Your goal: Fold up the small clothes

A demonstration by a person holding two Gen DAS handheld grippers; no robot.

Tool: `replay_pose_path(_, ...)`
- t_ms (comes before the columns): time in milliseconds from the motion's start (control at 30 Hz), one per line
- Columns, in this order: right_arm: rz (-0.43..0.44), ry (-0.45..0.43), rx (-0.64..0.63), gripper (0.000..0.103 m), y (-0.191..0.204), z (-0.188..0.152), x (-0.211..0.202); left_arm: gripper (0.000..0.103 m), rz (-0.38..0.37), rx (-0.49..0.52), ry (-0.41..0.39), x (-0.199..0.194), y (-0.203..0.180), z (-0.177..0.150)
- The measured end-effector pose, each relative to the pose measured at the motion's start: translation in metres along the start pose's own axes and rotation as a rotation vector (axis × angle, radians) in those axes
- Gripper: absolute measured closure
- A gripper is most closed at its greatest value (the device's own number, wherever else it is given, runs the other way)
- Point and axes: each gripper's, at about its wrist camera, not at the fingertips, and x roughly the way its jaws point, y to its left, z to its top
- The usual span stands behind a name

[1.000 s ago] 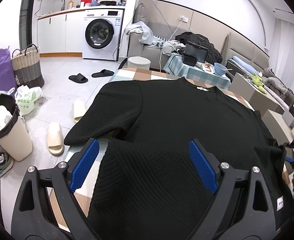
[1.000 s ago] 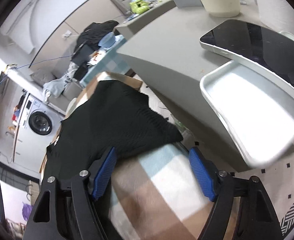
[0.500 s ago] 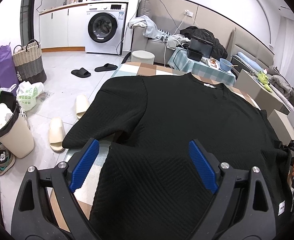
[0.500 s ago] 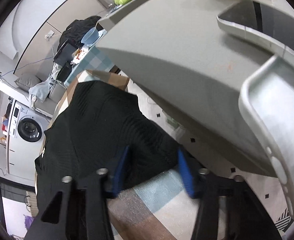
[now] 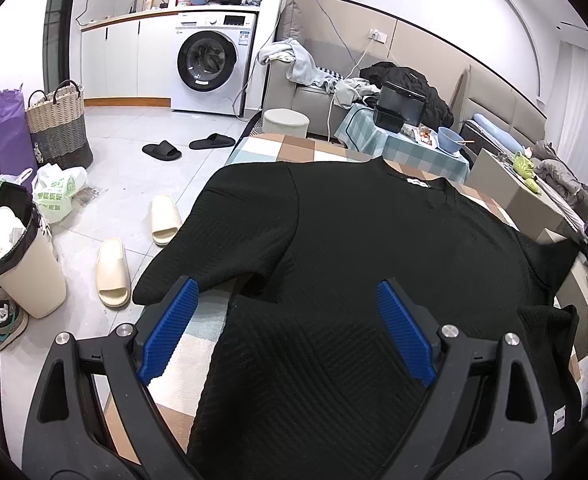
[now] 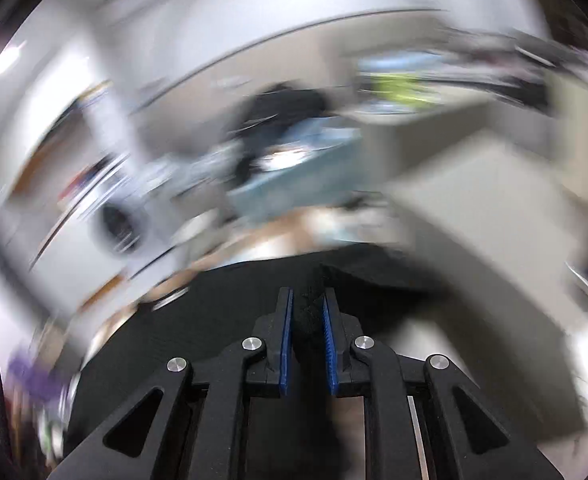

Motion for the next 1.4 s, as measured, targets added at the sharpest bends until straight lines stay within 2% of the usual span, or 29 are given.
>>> replay_pose_path(33, 0.094, 0.051, -0.091, 0.089, 0.027, -0.004, 0.006, 0.013, 0.001, 0.005, -0.003, -0.001, 0.000, -0.001)
replay_pose_path(67, 0.133, 0.074, -0.133, 0.089, 0.041, -0.009, 0.008, 0.013, 0.002, 0.008, -0.004, -0.002, -0.001, 0.000)
replay_pose_path(100, 0.183, 0.120, -0.202, 0.087, 0.060, -0.018, 0.013, 0.013, 0.002, 0.007, -0.006, -0.003, -0.001, 0.000)
replay_pose_path(133, 0.197, 0.183, -0.245, 0.084, 0.074, -0.028, 0.020, 0.013, 0.000, 0.004, -0.003, -0.002, 0.000, 0.000)
replay_pose_path(200, 0.182, 0.238, -0.273, 0.055, 0.082, -0.042, 0.028, 0.013, -0.001, 0.000, 0.003, -0.002, 0.002, 0.000)
replay_pose_path(333, 0.129, 0.285, -0.209, 0.053, 0.065, -0.049, 0.033, 0.013, -0.004, -0.010, 0.008, 0.000, 0.001, 0.001)
replay_pose_path(433, 0.045, 0.312, -0.124, 0.053, 0.037, -0.046, 0.036, 0.013, -0.009, -0.011, 0.008, 0.001, 0.001, 0.003)
replay_pose_path(533, 0.054, 0.338, -0.058, 0.053, 0.019, -0.052, 0.035, 0.013, 0.007, -0.014, 0.014, 0.004, 0.003, 0.004)
replay_pose_path(633, 0.071, 0.359, -0.064, 0.049, 0.024, -0.058, 0.029, 0.013, 0.024, -0.051, 0.025, 0.007, 0.012, 0.005)
replay_pose_path(700, 0.098, 0.357, -0.071, 0.038, 0.031, -0.061, 0.021, 0.013, 0.045, -0.113, 0.029, 0.010, 0.028, 0.006)
replay_pose_path(900, 0.091, 0.335, -0.080, 0.037, 0.038, -0.075, -0.004, 0.014, 0.096, -0.331, 0.074, 0.022, 0.098, 0.005)
replay_pose_path(1000, 0.098, 0.328, -0.071, 0.035, 0.038, -0.078, -0.011, 0.021, 0.068, -0.472, 0.090, 0.032, 0.135, 0.004)
replay_pose_path(1067, 0.106, 0.328, -0.068, 0.035, 0.038, -0.081, -0.014, 0.028, 0.067, -0.500, 0.129, 0.045, 0.151, 0.003)
replay_pose_path(1100, 0.103, 0.327, -0.070, 0.035, 0.037, -0.082, -0.016, 0.036, 0.068, -0.507, 0.155, 0.054, 0.156, 0.004)
replay_pose_path(1167, 0.101, 0.326, -0.070, 0.035, 0.037, -0.084, -0.017, 0.040, 0.061, -0.495, 0.180, 0.065, 0.161, 0.003)
replay_pose_path(1233, 0.096, 0.330, -0.066, 0.035, 0.036, -0.085, -0.016, 0.056, 0.051, -0.470, 0.198, 0.078, 0.159, 0.005)
replay_pose_path(1300, 0.093, 0.327, -0.063, 0.035, 0.035, -0.086, -0.019, 0.067, 0.040, -0.454, 0.214, 0.092, 0.157, 0.009)
replay_pose_path(1333, 0.090, 0.325, -0.062, 0.035, 0.034, -0.086, -0.020, 0.074, 0.066, -0.441, 0.203, 0.095, 0.157, 0.010)
replay_pose_path(1400, 0.085, 0.321, -0.058, 0.035, 0.032, -0.085, -0.022, 0.080, 0.095, -0.411, 0.188, 0.099, 0.148, 0.012)
